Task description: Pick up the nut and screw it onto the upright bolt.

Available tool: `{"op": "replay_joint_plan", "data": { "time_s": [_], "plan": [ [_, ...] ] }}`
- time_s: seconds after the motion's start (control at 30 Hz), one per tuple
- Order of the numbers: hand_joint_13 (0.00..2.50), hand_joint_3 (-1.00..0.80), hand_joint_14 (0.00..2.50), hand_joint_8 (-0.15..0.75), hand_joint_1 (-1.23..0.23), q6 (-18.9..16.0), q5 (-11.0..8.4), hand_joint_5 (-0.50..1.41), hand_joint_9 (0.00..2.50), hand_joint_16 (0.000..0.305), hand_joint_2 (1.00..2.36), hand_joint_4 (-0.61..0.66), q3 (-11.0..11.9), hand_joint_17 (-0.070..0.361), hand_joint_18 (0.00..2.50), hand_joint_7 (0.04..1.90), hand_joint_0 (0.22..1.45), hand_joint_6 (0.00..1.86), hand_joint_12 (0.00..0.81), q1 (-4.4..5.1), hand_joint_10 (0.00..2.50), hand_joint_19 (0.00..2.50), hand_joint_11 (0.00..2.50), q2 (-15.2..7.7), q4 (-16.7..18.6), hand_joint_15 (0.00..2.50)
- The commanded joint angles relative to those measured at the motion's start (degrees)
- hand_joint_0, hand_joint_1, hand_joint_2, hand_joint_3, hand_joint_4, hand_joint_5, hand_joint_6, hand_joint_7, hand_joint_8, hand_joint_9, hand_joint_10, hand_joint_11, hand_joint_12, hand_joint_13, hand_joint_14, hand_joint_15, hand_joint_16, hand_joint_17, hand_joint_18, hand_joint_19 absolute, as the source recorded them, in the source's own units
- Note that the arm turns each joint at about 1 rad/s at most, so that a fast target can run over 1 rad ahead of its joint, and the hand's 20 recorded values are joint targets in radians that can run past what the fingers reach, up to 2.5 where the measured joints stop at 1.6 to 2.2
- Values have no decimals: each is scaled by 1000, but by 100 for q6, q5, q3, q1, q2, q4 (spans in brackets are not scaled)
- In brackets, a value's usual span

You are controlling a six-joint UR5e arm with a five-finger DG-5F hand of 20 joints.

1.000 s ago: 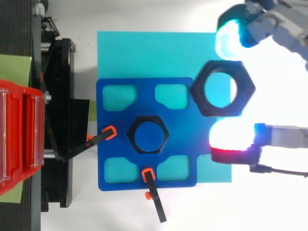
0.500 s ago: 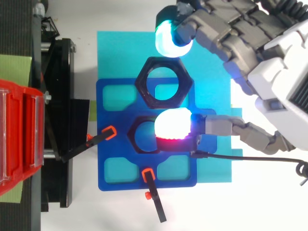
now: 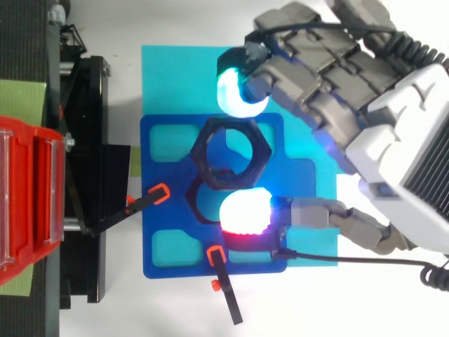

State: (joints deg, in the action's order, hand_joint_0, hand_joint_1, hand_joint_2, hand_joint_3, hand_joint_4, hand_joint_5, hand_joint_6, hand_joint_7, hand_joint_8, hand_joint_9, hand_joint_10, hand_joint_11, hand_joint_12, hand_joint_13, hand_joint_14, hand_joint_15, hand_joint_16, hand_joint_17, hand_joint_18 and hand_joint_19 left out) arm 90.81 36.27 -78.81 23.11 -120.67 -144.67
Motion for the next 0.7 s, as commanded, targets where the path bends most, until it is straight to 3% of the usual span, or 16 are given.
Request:
{"op": "replay_joint_plan", "data": {
  "time_s": [0.0,0.67],
  "plan": [
    [528,-500,0,282,-639,-19,12,-129,554,27,1000,273,6,61,284,1189,513,521,284,36,0,0,0,-9,9,0],
    [525,-500,0,282,-632,-19,-15,-128,558,27,1000,266,6,61,287,1194,513,519,280,194,0,0,0,-62,220,0]
  ]
}}
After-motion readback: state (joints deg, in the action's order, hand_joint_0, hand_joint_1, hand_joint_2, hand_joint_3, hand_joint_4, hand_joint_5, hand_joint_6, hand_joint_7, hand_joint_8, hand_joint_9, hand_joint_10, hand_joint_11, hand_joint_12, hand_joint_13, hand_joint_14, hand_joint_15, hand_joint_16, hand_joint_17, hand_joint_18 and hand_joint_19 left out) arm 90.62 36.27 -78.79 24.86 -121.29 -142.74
